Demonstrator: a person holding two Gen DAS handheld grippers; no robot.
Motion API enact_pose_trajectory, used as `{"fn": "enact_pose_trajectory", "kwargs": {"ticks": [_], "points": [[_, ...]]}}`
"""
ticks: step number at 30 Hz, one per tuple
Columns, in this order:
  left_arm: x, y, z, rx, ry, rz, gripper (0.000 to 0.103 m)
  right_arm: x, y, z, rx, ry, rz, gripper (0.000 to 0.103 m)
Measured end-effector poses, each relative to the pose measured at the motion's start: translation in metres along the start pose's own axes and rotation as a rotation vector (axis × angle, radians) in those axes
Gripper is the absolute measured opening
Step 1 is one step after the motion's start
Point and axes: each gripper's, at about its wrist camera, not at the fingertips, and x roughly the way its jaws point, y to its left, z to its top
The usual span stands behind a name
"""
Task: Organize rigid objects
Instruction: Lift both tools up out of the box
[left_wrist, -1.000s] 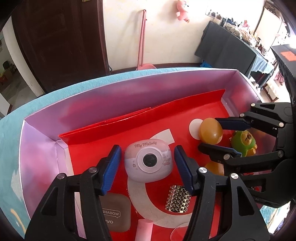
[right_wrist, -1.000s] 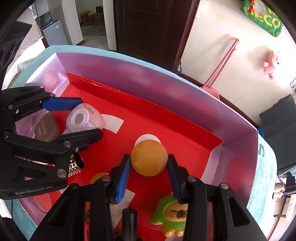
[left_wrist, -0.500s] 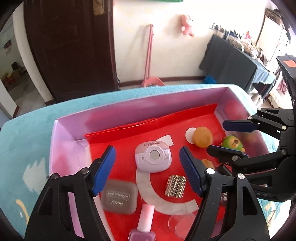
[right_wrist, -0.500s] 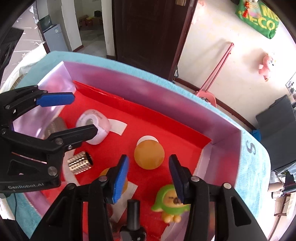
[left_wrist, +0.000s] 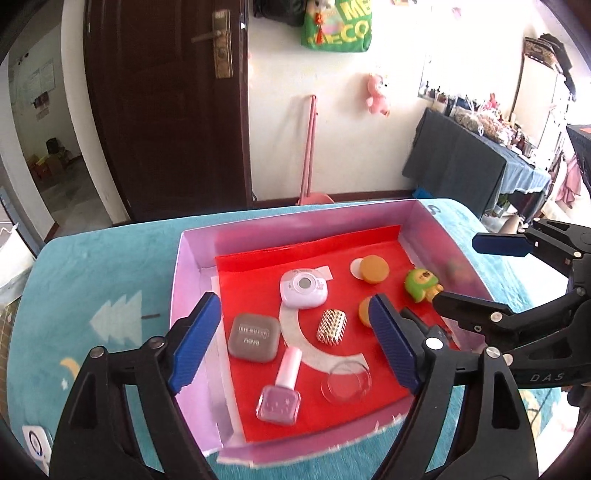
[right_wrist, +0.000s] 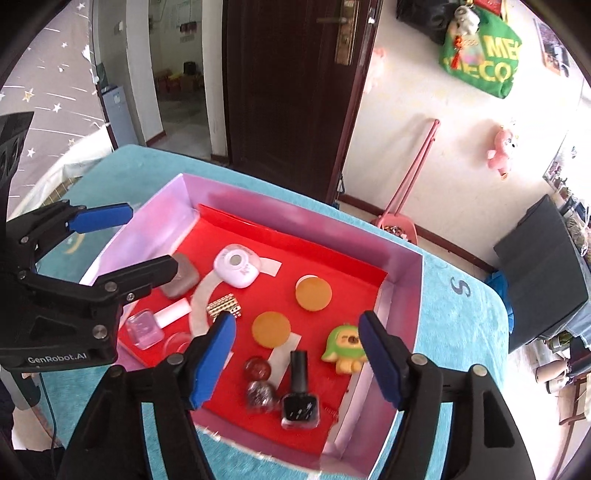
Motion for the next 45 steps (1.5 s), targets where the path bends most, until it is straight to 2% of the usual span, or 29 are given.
{"fn": "enact_pose_trajectory", "kwargs": {"ticks": [8, 15, 21, 26, 33, 41, 45], "points": [[-0.025, -0.001, -0.029, -0.062, -0.05, 0.005, 0.085, -0.028, 0.002, -0.029, 0.072, -0.081, 0.016, 0.089], [-0.038, -0.001, -0.048, -0.08, -0.1, 0.043, 0.087, -0.03, 0.0, -0.056, 0.108, -0.12, -0.011, 0.092], [-0.024, -0.005, -0.064, -0.052, -0.144, 0.112, 0.088, -0.023, 0.0, -0.071, 0.137, -0.194, -0.053, 0.098], [-0.006, -0.005, -0.071, -0.061, -0.176, 0.133, 0.088, -0.011, -0.002, -0.081, 0.169, -0.27, -0.106, 0.102], [0.012, -0.016, -0.079, -0.016, -0.221, 0.152, 0.092, 0.007, -0.008, -0.094, 0.201, -0.354, -0.142, 0.103], [0.024, -0.012, -0.083, -0.043, -0.227, 0.189, 0.092, 0.021, -0.004, -0.094, 0.18, -0.397, -0.179, 0.103], [0.026, -0.01, -0.084, -0.056, -0.222, 0.188, 0.092, 0.027, -0.004, -0.094, 0.189, -0.393, -0.152, 0.103]]}}
